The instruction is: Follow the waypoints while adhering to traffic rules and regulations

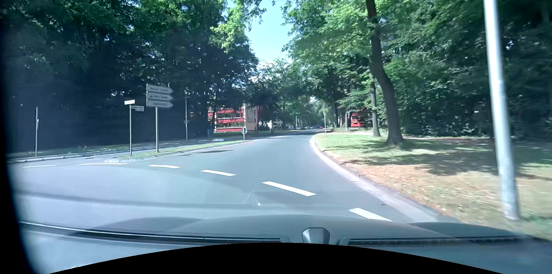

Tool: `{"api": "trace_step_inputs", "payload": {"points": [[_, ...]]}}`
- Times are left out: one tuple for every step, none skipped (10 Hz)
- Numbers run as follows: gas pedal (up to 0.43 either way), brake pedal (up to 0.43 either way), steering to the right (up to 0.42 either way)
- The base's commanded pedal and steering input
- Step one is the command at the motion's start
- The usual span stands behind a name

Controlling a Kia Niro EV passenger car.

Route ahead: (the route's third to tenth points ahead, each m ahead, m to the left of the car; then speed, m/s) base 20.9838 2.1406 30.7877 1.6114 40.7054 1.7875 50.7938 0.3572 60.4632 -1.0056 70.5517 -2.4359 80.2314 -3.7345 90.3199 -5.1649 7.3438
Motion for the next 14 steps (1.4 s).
{"api": "trace_step_inputs", "payload": {"points": [[0.268,0.006,-0.143],[0.28,0.006,-0.115],[0.28,0.006,-0.09],[0.28,0.006,-0.065],[0.28,0.006,-0.043],[0.28,0.006,-0.016],[0.28,0.006,0.01],[0.28,0.006,0.024],[0.28,0.006,0.037],[0.28,0.006,0.046],[0.28,0.006,0.053],[0.28,0.006,0.063],[0.28,0.006,0.072],[0.28,0.006,0.071]]}}
